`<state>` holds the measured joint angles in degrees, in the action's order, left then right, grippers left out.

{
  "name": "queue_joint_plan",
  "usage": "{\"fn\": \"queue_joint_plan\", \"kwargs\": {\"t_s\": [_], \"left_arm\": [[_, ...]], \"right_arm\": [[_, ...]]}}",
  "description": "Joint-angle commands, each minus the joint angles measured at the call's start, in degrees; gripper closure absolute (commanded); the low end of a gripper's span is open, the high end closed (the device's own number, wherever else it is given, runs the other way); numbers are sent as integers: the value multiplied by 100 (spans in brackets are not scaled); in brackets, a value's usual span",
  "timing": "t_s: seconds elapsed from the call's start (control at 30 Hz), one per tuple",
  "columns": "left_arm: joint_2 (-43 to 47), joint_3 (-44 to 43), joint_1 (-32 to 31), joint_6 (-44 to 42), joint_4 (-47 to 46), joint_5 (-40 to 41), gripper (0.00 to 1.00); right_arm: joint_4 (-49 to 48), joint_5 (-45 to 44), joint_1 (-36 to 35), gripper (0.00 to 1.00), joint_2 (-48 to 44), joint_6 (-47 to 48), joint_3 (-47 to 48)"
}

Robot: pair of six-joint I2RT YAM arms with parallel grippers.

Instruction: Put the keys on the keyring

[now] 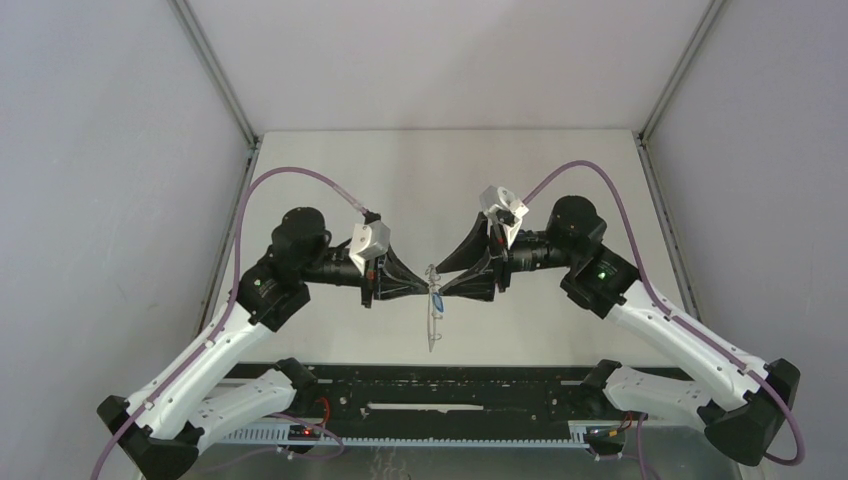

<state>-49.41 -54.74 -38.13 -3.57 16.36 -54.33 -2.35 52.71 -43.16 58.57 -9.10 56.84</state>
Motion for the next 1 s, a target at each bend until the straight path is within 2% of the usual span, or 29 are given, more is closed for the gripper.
{"fn": "queue_joint_plan", "kwargs": {"t_s": [0.0,0.4,0.6,0.73,0.83,0.97], "left_arm": [[36,26,-19,152,-355,-193,100],[69,86,-18,223,-418,-3,100],[89,170,-19,204,-419,124,100],[82,194,-19,162,-420,206,100],[64,203,-18,148,-418,325,100],[56,215,-14,131,-381,487,100]], "right_arm": [[-490,204,-72,47,64,-81,213],[-393,-120,-300,61,199,-36,213],[-359,-270,-308,81,195,-39,213],[-305,-415,-308,99,212,-60,212],[-100,-506,-308,100,209,-36,231],[680,-663,-316,100,283,146,423]]}}
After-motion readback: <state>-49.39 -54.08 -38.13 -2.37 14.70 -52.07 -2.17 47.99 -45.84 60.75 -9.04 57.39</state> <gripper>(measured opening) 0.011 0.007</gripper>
